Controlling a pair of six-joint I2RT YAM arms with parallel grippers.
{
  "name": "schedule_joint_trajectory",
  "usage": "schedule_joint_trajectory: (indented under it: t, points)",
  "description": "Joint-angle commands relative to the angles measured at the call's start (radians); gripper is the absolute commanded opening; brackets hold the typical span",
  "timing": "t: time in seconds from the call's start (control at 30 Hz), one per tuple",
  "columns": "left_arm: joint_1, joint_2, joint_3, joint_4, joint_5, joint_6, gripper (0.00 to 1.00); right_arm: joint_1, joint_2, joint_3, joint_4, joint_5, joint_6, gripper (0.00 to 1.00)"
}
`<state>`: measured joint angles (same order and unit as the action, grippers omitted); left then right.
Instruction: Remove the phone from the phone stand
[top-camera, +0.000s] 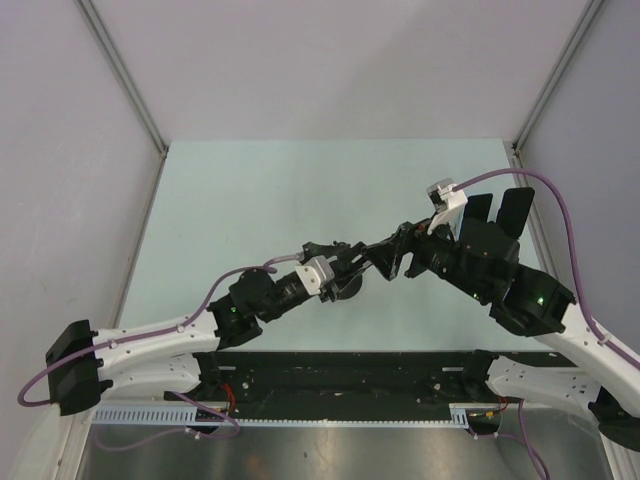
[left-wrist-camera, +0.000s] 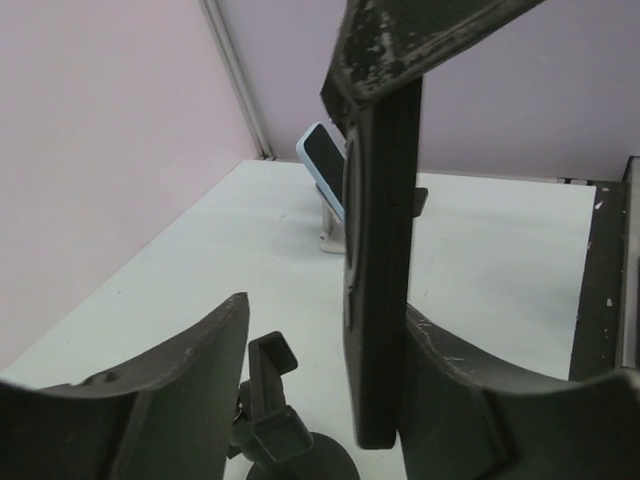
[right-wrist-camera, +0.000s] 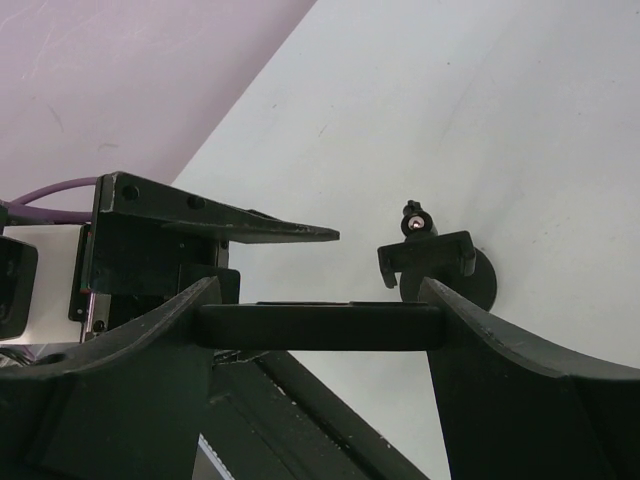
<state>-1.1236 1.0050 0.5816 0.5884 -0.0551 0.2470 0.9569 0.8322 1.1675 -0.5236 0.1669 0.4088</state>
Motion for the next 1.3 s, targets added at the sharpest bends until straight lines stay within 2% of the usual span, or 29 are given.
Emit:
schedule_joint_trajectory:
  t: [0.0,0.03,0.1,0.13,0.2,0.23,0.27,0.37,0.4,0.47,0.5,0.63,0.87,1.0,1.13,1.27]
  points:
    - [-0.005,-0.013,-0.006,0.062,0.047,0.060,0.56,-0.004,-0.001,0.058,0.120,-0.024,0.035,0.00]
    - [-0.005,-0.009,-0.005,0.064,0.047,0.060,0.48,-0.003,0.002,0.058,0.120,-0.029,0.036,0.00]
    - [-0.007,-0.009,-0.006,0.065,0.047,0.049,0.39,-0.003,0.008,0.057,0.123,-0.026,0.039,0.00]
    - [-0.005,-0.009,-0.008,0.068,0.047,0.044,0.28,-0.006,0.010,0.057,0.122,-0.026,0.039,0.00]
    - [-0.005,-0.014,-0.009,0.073,0.046,0.029,0.16,-0.006,0.013,0.055,0.117,-0.014,0.041,0.00]
    - [-0.007,-0.020,-0.011,0.076,0.035,0.025,0.02,-0.006,0.015,0.054,0.116,-0.009,0.041,0.02]
    - [-0.005,-0.023,-0.012,0.076,0.002,0.018,0.00,-0.007,0.013,0.052,0.114,-0.003,0.036,0.05]
    - [-0.005,-0.043,-0.022,0.077,-0.044,-0.006,0.01,-0.007,0.004,0.041,0.109,0.003,0.016,0.36]
    - [-0.004,-0.048,-0.025,0.077,-0.051,-0.020,0.00,-0.007,-0.001,0.040,0.109,0.006,0.004,0.54]
    - [0.005,-0.058,-0.029,0.077,-0.063,-0.035,0.00,-0.009,-0.019,0.031,0.105,0.014,-0.005,0.68]
    - [0.013,-0.065,-0.031,0.077,-0.068,-0.066,0.01,-0.009,-0.027,0.027,0.099,0.031,-0.016,0.79]
    - [0.100,-0.091,-0.032,0.067,-0.052,-0.167,0.00,-0.009,-0.082,0.012,0.067,0.115,-0.051,0.99]
    - [0.266,-0.105,0.021,-0.087,-0.046,-0.316,0.00,-0.014,-0.171,-0.063,-0.016,0.373,-0.128,1.00]
    - [0.421,-0.085,0.082,-0.244,-0.011,-0.409,0.01,-0.018,-0.202,-0.135,-0.029,0.499,-0.156,1.00]
    - [0.548,-0.025,0.188,-0.396,-0.012,-0.426,0.01,-0.021,-0.219,-0.228,-0.015,0.519,-0.202,1.00]
    - [0.700,0.084,0.268,-0.504,0.047,-0.425,0.00,-0.026,-0.211,-0.297,0.010,0.548,-0.234,1.00]
